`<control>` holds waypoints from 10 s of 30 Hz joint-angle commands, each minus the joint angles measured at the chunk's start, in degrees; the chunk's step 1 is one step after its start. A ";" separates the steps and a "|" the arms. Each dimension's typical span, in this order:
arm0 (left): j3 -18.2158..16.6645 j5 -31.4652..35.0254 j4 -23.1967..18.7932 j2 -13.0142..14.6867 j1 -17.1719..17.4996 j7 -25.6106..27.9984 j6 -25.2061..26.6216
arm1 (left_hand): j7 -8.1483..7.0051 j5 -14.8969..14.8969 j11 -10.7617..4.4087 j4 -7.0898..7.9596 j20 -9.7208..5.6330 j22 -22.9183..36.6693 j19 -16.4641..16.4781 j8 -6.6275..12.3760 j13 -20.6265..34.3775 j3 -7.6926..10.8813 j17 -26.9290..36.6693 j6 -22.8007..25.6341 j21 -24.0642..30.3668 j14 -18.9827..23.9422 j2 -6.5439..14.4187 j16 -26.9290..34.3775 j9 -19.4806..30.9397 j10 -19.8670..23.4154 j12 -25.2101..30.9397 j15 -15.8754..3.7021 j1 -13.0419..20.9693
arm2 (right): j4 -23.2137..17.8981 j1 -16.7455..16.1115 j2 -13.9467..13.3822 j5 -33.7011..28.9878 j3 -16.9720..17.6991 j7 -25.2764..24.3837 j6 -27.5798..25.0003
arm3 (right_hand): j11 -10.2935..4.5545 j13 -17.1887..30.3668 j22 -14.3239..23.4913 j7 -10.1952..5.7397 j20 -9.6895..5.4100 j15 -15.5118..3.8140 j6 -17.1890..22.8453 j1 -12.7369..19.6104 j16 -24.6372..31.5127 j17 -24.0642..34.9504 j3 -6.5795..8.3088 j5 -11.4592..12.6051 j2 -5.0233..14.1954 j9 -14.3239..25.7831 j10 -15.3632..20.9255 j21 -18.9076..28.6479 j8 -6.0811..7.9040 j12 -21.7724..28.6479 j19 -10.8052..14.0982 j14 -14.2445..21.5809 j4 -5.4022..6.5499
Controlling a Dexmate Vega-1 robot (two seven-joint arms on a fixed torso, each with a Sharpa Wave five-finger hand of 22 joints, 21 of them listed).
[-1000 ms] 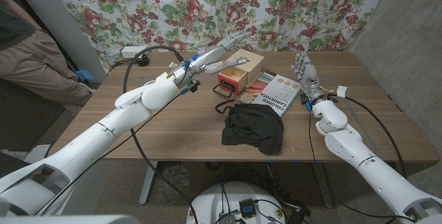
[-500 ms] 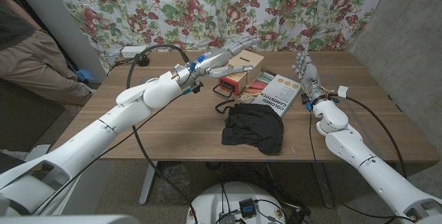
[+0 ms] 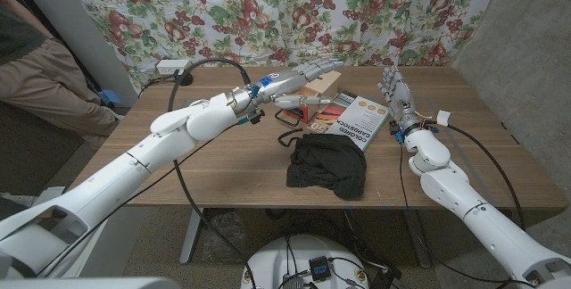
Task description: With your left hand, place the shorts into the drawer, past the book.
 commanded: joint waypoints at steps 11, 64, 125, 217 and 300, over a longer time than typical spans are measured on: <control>2.09 5.74 -2.08 1.23 -0.18 -2.32 1.86 | -0.18 0.62 -0.68 -0.11 0.33 0.10 0.05 -0.08 0.23 -0.64 0.30 -1.36 0.21 -7.35 -0.84 0.19 0.21 -6.12 -0.21 -0.05 0.13 | -0.97 -0.84 -0.26 -0.05 0.29 -0.17 0.31 | 0.18 0.08 0.15 -0.28 -3.96 -2.13 0.49 -0.49 0.24 0.07 0.49 -0.33 2.63 0.27 0.15 0.32 0.14 0.32 -0.12 0.36 -0.18; 11.15 16.21 0.42 0.75 -3.80 -8.53 3.65 | -0.20 2.49 -0.69 -0.99 0.56 0.12 -0.14 0.13 0.25 -2.11 0.28 -4.73 0.29 -8.90 -1.48 0.08 0.28 -9.08 -0.37 -0.11 1.79 | 0.16 -0.86 -0.20 0.04 0.49 0.34 1.17 | 0.18 0.08 0.15 -0.17 -4.11 -2.14 1.06 -0.91 0.27 0.11 1.10 -0.59 2.54 0.26 0.51 0.34 0.28 0.40 -0.31 0.47 -0.08; 16.67 21.43 3.52 -0.27 -5.87 -11.57 4.61 | -0.19 4.21 -0.29 -2.18 1.09 0.00 1.58 0.49 0.32 -3.19 0.27 -6.88 0.71 -9.31 -1.62 0.28 0.41 -10.78 -0.11 0.93 4.58 | 0.74 -1.00 -0.17 0.49 0.67 1.21 1.95 | 0.45 0.11 0.14 0.13 -3.59 -1.78 1.32 -1.22 0.22 0.03 1.55 -0.79 2.07 0.30 0.69 0.34 0.21 0.36 -0.51 0.63 -0.34; 13.54 27.89 10.82 -1.55 -1.44 42.57 -0.01 | 12.81 -2.66 -0.03 -7.04 -16.67 2.86 59.75 9.05 1.44 -0.79 2.85 67.35 38.94 66.54 5.00 11.31 2.26 58.62 6.86 -14.16 72.25 | 0.70 -0.55 -0.35 0.46 0.52 1.92 2.30 | 0.45 0.11 0.12 -0.25 -3.33 -1.62 1.01 -1.04 0.05 -0.12 1.97 -1.02 1.31 0.29 0.40 0.29 0.04 0.22 -0.73 0.51 -1.04; 6.30 22.95 2.97 -5.12 3.62 47.41 18.43 | 7.46 -2.07 -6.30 -6.20 -16.55 1.73 54.86 5.48 6.84 -7.09 4.98 73.95 54.74 73.46 4.60 13.15 3.09 68.83 7.74 -14.26 74.30 | -1.43 -1.61 -1.19 0.04 1.28 2.18 3.18 | 0.21 -0.05 0.11 -0.52 -3.32 -1.34 0.38 -0.95 -0.10 -0.25 2.40 -0.88 1.39 0.19 -0.62 0.26 -0.18 -0.02 -0.95 -0.02 -1.37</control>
